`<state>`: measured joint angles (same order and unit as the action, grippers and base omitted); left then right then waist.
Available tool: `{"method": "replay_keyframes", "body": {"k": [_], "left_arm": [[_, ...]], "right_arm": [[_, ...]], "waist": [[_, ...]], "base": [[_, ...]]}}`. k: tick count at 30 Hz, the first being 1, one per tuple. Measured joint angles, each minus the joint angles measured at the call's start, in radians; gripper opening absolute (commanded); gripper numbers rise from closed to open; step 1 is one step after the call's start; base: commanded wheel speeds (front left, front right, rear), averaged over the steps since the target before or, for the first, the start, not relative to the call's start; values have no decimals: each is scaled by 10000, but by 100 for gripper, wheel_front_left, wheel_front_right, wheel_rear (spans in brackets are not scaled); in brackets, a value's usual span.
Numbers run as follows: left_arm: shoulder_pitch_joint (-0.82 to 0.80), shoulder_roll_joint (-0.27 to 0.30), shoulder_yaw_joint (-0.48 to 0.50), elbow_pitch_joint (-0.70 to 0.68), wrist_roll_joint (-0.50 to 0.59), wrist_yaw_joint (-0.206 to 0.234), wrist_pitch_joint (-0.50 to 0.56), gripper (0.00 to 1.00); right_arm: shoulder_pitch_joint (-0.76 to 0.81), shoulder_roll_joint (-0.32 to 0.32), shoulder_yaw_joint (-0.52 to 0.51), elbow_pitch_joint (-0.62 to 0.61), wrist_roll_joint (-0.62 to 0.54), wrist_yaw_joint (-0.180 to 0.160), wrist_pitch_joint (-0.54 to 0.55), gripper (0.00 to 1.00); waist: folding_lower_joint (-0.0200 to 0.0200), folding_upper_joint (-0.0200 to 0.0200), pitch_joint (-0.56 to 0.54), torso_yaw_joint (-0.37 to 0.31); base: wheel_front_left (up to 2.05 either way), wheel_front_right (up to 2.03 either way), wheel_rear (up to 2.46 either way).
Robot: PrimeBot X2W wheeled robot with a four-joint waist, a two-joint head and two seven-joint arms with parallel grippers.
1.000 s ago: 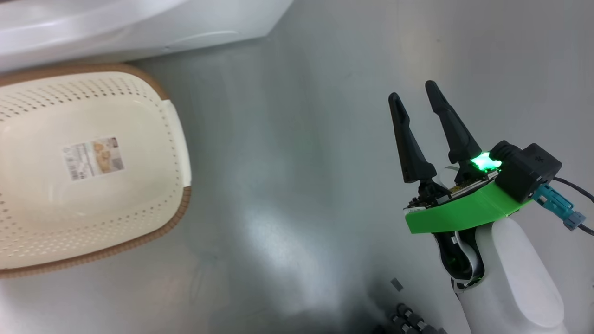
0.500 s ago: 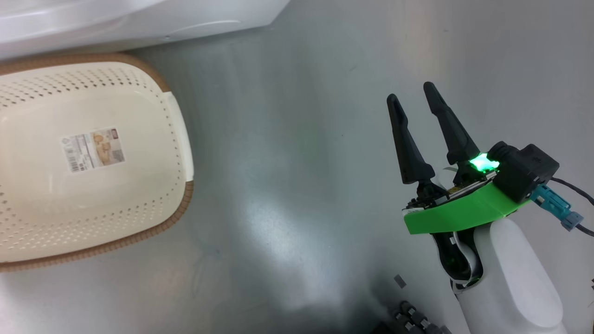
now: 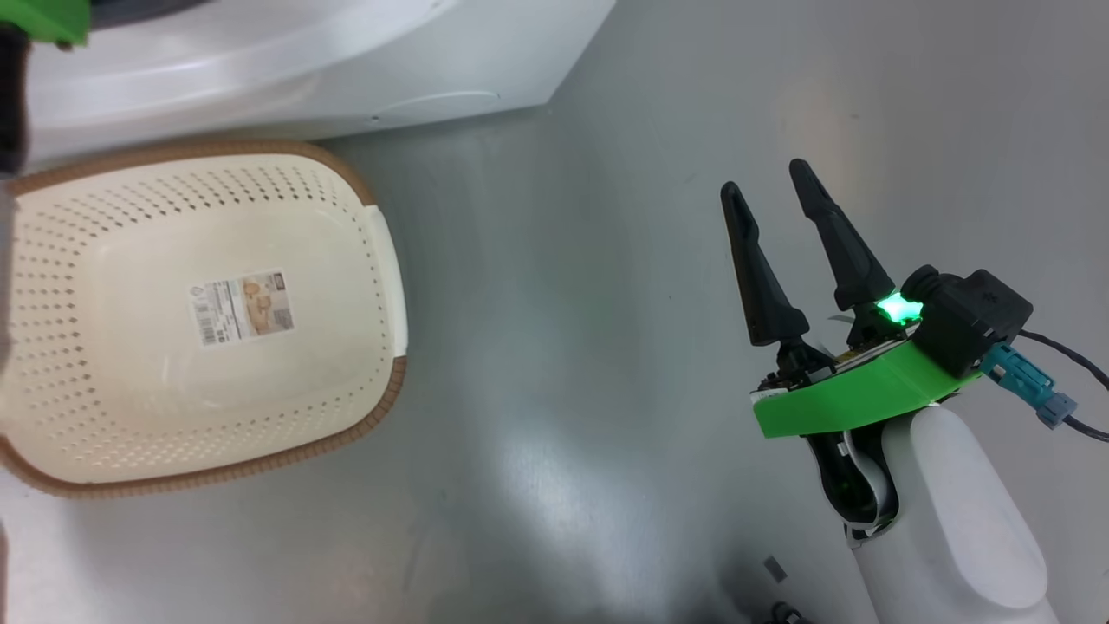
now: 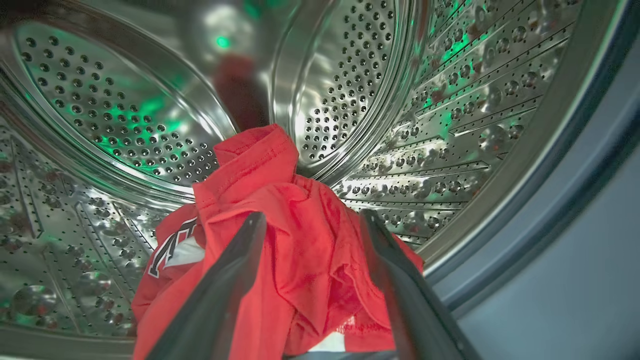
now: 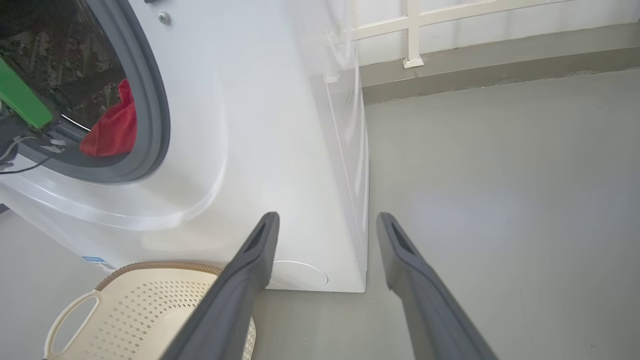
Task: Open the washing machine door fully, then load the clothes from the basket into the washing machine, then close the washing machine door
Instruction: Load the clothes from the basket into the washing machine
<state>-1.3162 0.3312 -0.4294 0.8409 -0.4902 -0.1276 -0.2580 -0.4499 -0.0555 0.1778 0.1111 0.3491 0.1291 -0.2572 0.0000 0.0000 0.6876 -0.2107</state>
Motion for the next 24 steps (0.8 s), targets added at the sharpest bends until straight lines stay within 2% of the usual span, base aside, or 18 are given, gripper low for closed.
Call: {"method": "replay_keyframes", "body": {"k": [11, 24], "left_arm": [[1817, -240, 779, -859, 226, -2, -2, 100], [4973, -589, 1630, -2828, 911, -2, 0, 100]], "right_arm": [[14, -8, -59, 261, -130, 0, 0, 100], [404, -113, -75, 640, -255, 0, 0, 100]], "waist": [[1, 0, -973, 382], [0, 0, -2281, 912]], "base": [[0, 0, 0], [0, 0, 0]]}}
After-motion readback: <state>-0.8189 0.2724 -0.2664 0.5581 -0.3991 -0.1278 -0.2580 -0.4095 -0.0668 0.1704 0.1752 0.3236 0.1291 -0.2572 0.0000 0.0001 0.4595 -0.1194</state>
